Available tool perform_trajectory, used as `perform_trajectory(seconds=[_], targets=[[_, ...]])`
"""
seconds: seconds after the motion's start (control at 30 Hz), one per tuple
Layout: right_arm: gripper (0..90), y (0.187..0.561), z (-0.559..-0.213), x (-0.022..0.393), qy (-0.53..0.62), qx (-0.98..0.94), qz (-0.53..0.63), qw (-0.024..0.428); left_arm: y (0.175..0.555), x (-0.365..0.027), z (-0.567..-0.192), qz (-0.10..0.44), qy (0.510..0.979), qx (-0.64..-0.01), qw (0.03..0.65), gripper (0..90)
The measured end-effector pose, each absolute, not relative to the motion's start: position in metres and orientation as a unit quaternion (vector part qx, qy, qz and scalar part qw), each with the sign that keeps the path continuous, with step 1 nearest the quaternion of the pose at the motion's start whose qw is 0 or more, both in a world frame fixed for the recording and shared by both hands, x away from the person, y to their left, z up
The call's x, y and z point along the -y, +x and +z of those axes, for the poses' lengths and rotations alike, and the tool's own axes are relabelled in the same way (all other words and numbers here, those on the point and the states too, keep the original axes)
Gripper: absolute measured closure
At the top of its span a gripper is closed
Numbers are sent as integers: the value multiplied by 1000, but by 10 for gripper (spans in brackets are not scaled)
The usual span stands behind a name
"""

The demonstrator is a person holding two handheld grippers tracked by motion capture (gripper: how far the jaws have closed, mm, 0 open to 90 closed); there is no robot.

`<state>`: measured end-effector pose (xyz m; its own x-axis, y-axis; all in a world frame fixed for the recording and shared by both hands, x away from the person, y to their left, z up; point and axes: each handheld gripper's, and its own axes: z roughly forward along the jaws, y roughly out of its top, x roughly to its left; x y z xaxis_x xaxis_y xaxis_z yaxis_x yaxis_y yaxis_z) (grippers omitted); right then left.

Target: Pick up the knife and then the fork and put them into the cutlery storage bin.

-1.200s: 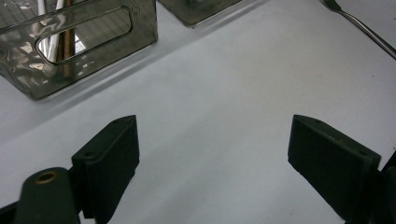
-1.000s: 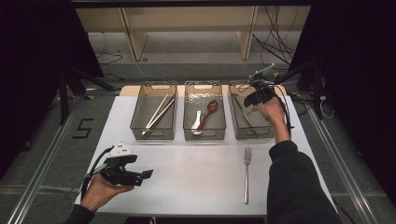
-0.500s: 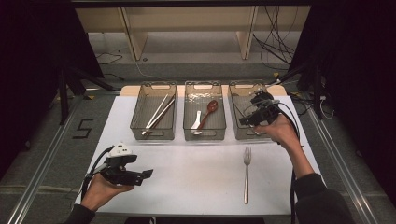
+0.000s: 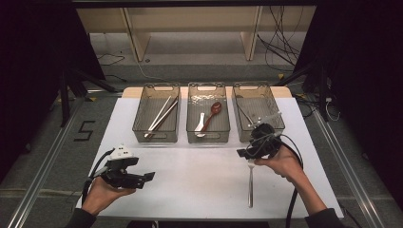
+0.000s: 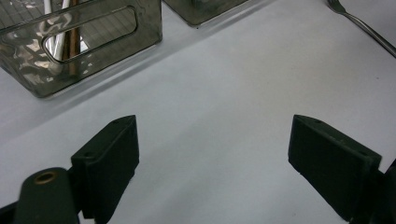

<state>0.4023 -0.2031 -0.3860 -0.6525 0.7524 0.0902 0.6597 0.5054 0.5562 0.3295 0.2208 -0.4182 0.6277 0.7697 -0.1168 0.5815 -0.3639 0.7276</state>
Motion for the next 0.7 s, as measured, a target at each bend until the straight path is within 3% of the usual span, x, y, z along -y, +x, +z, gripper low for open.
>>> perform_trajectory(seconds=[0.3,0.7], targets=[[429,378,-408,191,379,-885,264,54,329,-222,-418,125,819,-411,381,158],[732,358,-431,191,356,-905,230,37,328,-222,-418,124,817,-411,385,158]])
